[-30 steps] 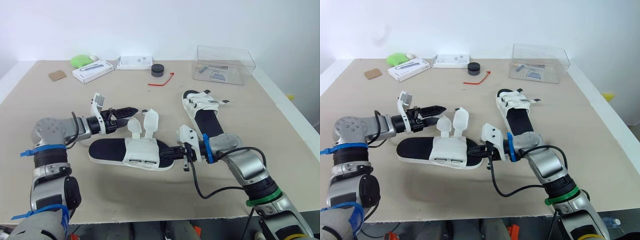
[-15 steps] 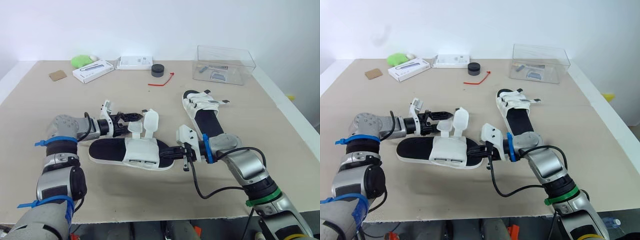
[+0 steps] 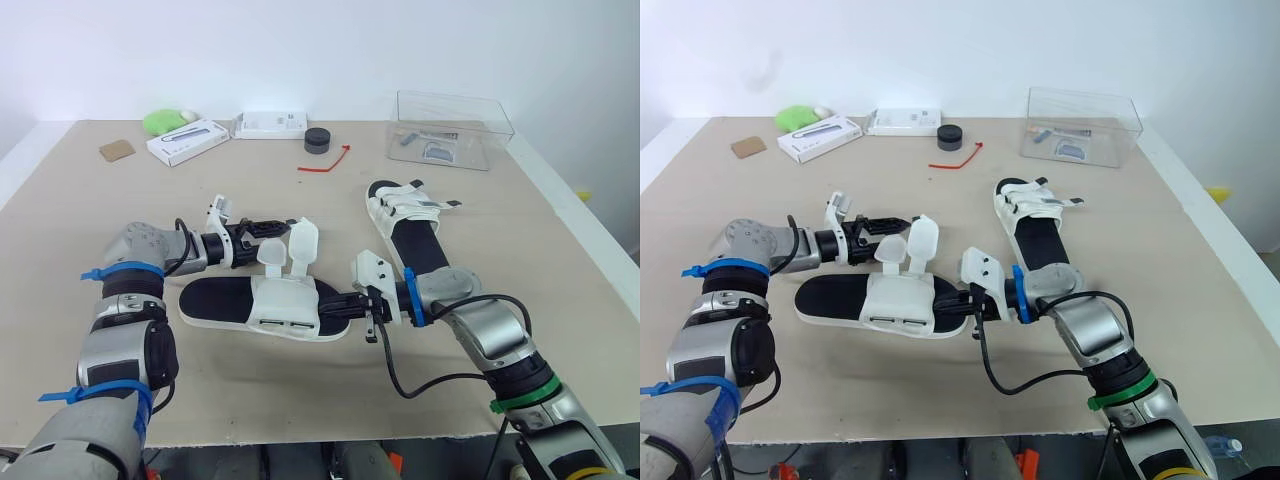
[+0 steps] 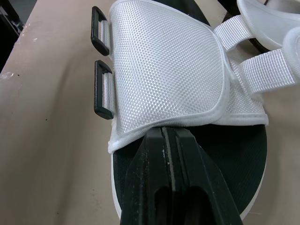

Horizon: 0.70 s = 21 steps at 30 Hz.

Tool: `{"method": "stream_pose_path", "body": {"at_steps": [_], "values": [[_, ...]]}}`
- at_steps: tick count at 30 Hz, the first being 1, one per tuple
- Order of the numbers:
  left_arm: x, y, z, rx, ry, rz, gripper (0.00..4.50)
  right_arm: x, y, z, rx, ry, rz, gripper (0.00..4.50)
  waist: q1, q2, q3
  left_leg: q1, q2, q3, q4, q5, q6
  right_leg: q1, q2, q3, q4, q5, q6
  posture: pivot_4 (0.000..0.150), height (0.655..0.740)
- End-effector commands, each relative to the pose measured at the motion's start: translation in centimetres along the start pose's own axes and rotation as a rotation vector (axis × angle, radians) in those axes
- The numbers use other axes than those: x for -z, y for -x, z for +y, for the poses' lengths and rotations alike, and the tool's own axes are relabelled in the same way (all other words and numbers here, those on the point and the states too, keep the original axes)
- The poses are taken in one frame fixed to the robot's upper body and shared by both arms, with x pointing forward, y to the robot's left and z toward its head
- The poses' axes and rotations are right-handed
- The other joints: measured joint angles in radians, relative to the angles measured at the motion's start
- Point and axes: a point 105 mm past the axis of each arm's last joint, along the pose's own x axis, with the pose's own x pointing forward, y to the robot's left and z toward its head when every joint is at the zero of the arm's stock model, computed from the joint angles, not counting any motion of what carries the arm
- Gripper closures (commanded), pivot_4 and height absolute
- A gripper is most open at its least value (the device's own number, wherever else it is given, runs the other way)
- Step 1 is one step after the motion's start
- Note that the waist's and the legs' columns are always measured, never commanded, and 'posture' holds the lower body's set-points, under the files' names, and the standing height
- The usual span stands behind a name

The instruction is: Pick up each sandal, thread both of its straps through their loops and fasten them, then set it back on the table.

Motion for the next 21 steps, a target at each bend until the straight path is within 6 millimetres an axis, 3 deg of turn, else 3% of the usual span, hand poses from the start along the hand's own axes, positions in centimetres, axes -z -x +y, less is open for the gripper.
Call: {"method": "stream_pose_path", "body": {"at_steps": [1,8,13,15,17,21], "values": [[-0.1,-0.4,-1.7,0.056,-0.017,0.031,0.92,-1.1,0.1,-0.1,-0.009,0.047,-0.024,4.5,0.0,0.0,0.0,0.0,0.0,0.0,0.0,0.0,0.0,0.0,0.0,0.0,0.0,0.0,0.0,0.15,0.74],[-0.3,-0.3,-1.4,0.042,-0.013,0.026,4.3,-0.9,0.1,0.0,-0.018,0.059,-0.014,4.5,0.0,0.0,0.0,0.0,0.0,-0.001,0.0,0.0,0.0,0.0,0.0,-0.001,0.0,0.0,0.0,0.15,0.74],[-1.7,0.4,-2.6,0.071,-0.122,-0.048,4.45,-0.9,0.0,0.2,-0.028,0.06,-0.016,4.5,0.0,0.0,0.0,0.0,0.0,-0.001,0.0,0.0,0.0,0.0,0.0,-0.001,0.0,0.0,0.0,0.15,0.74],[-2.4,1.6,-4.5,0.071,-0.439,-0.113,4.45,-0.9,0.1,0.2,-0.029,0.061,-0.013,4.5,-0.002,0.0,0.0,0.0,0.0,-0.001,0.0,0.0,0.0,0.0,0.0,-0.001,0.0,0.0,0.0,0.15,0.74],[-1.4,2.5,-6.5,0.105,-0.747,-0.132,4.45,-0.8,0.1,0.2,-0.027,0.063,-0.01,4.5,-0.005,0.0,0.0,0.0,0.001,0.0,-0.001,0.0,-0.004,-0.001,0.0,0.002,0.0,0.0,0.0,0.15,0.74],[1.5,3.4,-6.8,0.09,-1.168,-0.095,4.45,-0.7,0.2,0.3,-0.032,0.06,-0.008,4.5,0.003,0.0,0.0,0.0,0.002,-0.001,-0.002,0.001,-0.007,-0.001,0.0,0.0,0.001,0.0,-0.002,0.15,0.74]]}}
